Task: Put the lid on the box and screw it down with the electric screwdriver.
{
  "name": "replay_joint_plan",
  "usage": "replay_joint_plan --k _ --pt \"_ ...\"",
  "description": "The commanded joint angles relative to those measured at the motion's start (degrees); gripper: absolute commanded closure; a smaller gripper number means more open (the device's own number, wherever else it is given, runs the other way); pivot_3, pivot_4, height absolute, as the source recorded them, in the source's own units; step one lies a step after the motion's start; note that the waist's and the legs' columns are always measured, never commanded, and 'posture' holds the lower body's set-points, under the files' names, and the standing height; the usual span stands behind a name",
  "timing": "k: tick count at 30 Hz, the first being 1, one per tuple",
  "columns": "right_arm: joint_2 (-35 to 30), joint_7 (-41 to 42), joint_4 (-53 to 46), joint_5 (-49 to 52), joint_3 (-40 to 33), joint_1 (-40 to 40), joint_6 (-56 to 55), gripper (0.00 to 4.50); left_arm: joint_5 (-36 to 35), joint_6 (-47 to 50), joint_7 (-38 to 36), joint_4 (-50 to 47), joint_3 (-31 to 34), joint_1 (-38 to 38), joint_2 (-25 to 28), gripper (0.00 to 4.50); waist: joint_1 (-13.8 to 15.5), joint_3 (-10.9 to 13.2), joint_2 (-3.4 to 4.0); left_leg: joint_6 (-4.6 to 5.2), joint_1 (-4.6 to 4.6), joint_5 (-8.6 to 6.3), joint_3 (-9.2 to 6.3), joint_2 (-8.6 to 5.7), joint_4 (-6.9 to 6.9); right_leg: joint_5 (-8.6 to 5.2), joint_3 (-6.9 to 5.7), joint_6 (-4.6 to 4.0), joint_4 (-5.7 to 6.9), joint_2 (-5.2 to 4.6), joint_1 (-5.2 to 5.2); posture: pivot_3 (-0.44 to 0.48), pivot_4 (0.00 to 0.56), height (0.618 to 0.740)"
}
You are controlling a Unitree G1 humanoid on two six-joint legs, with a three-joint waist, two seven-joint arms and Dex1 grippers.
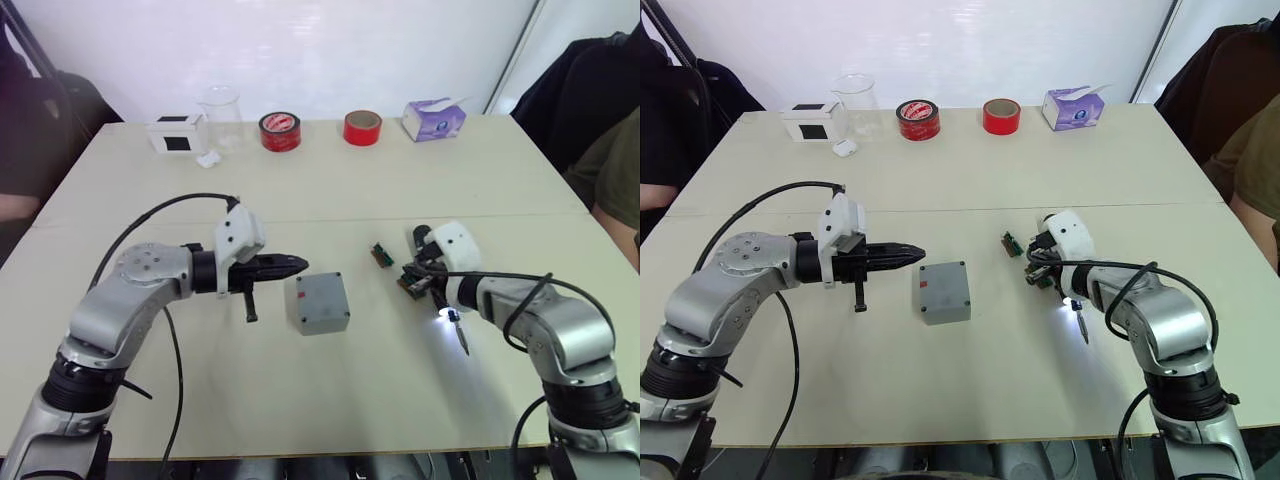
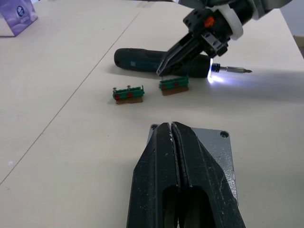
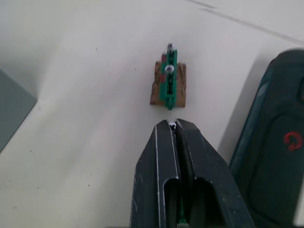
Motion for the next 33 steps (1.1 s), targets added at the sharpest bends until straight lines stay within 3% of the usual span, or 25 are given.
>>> replay_joint_plan --k 1,10,33 --pt "-1.3 3.1 -4.1 3.8 -2.3 -3.6 1.2 4.45 -0.1 -0.8 -0.6 -1.3 0.2 0.0 0.6 4.5 0.0 0.0 0.0 0.0 0.0 0.0 0.0 0.0 0.0 0.0 0.0 0.0 0.0 0.0 0.0 0.0 0.15 0.74" --pt "0.3 7.6 -6.1 8.2 4.6 -9.8 1.4 4.45 1.0 -1.3 -1.5 -0.4 0.6 0.6 1.6 4.5 0.0 0.0 0.0 0.0 0.0 0.0 -0.01 0.01 0.0 0.0 -0.01 0.0 0.0 -0.02 0.0 0.0 0.15 0.74" --pt "2.4 10.6 0.5 5.9 14.7 -14.2 -4.0 4.45 0.0 0.7 1.2 -4.0 1.6 2.8 1.7 4.5 0.0 0.0 0.0 0.0 0.0 0.0 -0.02 0.02 0.0 0.0 -0.02 0.0 0.0 -0.09 0.0 0.0 0.15 0.74"
